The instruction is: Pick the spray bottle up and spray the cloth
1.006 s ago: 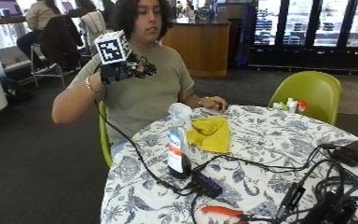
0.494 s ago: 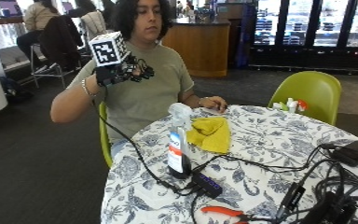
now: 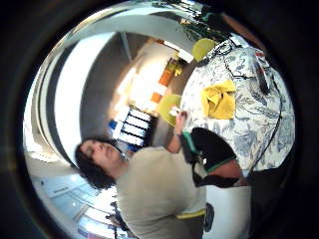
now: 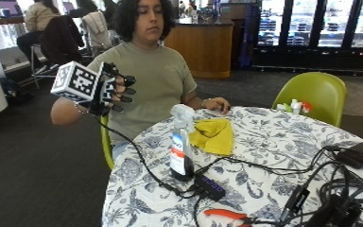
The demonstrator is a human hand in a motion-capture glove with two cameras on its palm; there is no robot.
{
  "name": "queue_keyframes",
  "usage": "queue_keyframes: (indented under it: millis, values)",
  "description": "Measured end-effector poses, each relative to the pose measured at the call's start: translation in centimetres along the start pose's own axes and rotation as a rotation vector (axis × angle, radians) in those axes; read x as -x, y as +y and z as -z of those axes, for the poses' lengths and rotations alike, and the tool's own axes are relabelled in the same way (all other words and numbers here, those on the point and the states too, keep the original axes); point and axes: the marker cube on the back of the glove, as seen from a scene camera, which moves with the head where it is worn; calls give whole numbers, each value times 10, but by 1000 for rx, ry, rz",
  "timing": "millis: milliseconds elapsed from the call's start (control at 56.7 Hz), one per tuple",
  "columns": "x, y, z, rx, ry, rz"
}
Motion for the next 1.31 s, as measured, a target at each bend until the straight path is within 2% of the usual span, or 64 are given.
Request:
queue_keyframes:
  millis: [441, 618, 759, 900, 971, 1130, 1306]
  values:
    - [-78, -86, -51, -179, -367, -192]
    - [-97, -126, -61, -318, -490, -253]
    - [-105, -144, -58, -388, -494, -295]
    - [-101, -141, -53, -359, -514, -275]
    - [-95, -126, -52, -297, -547, -246]
    - [-82, -74, -51, -115, -552, -210]
    - [-67, -5, -41, 74, -395, -139]
